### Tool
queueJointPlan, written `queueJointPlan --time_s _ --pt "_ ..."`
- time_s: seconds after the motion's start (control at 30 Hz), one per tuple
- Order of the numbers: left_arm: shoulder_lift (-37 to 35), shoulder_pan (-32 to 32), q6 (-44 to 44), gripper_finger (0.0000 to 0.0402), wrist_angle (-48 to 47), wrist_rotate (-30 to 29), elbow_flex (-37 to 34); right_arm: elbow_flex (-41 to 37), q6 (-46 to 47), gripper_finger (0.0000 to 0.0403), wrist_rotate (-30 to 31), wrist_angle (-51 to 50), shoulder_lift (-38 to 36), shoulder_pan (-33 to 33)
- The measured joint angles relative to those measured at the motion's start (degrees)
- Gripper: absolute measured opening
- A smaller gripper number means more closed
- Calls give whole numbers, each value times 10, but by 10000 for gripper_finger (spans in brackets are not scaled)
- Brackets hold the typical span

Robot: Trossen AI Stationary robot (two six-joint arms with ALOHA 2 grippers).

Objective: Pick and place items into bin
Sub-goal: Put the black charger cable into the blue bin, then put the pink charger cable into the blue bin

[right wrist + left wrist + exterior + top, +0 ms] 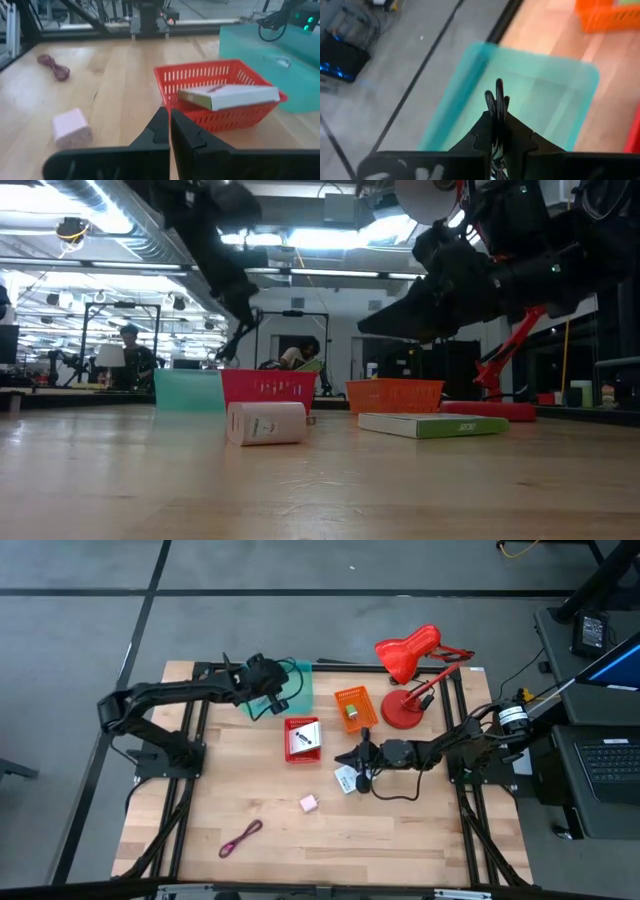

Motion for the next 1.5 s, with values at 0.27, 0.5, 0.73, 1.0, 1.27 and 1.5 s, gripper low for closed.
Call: queueJointPlan --time_s 0.27,0.5,0.73,1.0,1.27,1.5 --pt "70 12 10 17 -7 -11 0 0 3 0 0 -13 0 1" --pt "106 12 26 17 -2 -19 0 0 19 0 0 -31 0 5" --pt "108 12 28 25 15 -23 0 0 19 0 1 -33 0 5" --pt "106 12 27 80 47 -22 0 0 19 0 1 -40 0 5" --pt "105 11 45 114 69 -31 0 0 19 0 1 -45 0 5" --pt "63 8 51 108 57 -26 0 0 19 0 1 -45 0 5"
